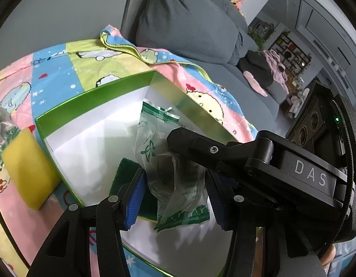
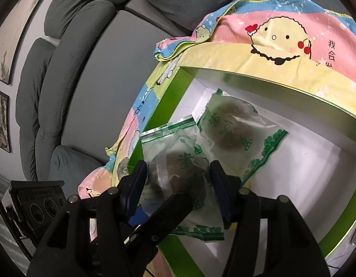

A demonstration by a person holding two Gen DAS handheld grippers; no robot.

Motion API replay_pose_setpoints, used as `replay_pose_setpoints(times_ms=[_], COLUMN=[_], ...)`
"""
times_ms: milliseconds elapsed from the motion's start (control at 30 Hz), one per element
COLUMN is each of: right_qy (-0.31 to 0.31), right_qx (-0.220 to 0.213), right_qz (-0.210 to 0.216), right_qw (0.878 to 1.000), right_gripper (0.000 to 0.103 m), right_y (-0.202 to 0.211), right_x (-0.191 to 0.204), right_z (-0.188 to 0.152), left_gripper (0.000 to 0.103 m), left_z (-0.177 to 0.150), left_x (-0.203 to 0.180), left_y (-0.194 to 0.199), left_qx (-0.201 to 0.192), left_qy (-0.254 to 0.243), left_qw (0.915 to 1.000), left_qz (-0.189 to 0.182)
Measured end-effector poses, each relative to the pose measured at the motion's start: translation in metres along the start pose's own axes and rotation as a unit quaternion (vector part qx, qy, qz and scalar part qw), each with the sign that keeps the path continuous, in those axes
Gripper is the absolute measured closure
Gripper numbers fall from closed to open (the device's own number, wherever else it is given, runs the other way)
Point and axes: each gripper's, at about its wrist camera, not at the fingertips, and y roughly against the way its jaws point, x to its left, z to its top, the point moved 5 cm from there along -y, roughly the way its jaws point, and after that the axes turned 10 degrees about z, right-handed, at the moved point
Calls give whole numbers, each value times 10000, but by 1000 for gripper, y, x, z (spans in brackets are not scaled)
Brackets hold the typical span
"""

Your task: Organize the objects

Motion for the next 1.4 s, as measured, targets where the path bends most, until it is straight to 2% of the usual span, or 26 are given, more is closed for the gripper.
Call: replay_pose_setpoints(times_ms=[367, 567, 833, 1067, 1167, 1400], right_qy=[-133, -291, -365, -216, -77, 223], right_qx=[57, 119, 127, 79, -29, -85], right_qz=[-98, -117, -82, -1, 97, 255], right_qw=[9998, 9994, 9992, 9997, 9999, 9994], right_gripper=[47, 47, 46, 46, 41, 37], right_y=[-5, -8, -11, -8, -4, -5], right_x=[-9, -15, -17, -7, 3, 26], right_z=[0, 0, 0, -1, -1, -5], left_gripper=[50, 50, 50, 50, 36, 32], left_z=[-2, -2, -2, -2, -3, -6], left_x=[1, 1, 4, 7, 9, 29], left_y=[-7, -10, -10, 7, 17, 52], left_qx=[136, 273, 364, 159, 86, -318], left_qy=[71, 60, 141, 243, 281, 573], left_qw=[9999, 9992, 9985, 9985, 9984, 9968], left_qz=[14, 282, 389, 456, 486, 459])
